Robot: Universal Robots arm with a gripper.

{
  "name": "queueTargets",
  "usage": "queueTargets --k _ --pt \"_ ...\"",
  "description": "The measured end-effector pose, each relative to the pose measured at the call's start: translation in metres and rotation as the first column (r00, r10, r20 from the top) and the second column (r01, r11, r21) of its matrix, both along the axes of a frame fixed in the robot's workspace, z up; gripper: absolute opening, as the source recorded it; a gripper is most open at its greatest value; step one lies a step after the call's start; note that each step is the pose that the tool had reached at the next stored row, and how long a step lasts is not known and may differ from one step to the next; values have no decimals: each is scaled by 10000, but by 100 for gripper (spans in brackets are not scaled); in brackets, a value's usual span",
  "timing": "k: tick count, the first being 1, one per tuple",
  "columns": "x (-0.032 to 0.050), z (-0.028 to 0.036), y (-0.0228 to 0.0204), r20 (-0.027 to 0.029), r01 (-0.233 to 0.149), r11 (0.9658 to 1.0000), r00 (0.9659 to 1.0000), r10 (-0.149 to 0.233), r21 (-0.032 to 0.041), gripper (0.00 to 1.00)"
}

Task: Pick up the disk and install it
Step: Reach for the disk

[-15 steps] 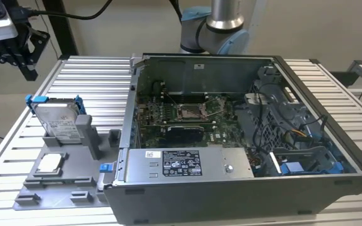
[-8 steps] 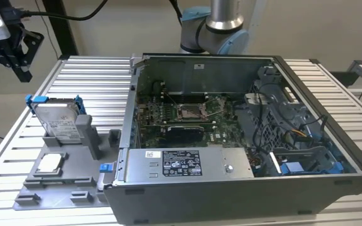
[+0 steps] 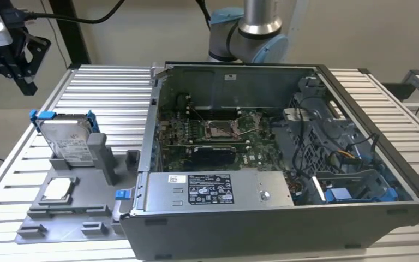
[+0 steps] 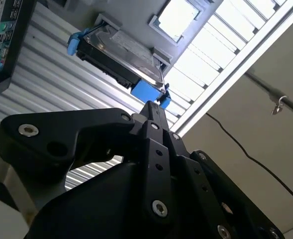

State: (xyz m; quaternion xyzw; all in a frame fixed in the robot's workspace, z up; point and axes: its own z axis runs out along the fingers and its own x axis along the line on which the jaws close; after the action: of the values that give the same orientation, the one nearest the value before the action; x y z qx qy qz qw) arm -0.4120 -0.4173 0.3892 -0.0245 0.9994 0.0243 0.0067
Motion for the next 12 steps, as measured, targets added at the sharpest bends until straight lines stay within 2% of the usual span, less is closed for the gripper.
queueTargets --k 8,12 --pt "0 0 0 0 -21 10000 10000 21 -1 0" --pt "-1 0 0 1 -396 9992 9992 396 0 0"
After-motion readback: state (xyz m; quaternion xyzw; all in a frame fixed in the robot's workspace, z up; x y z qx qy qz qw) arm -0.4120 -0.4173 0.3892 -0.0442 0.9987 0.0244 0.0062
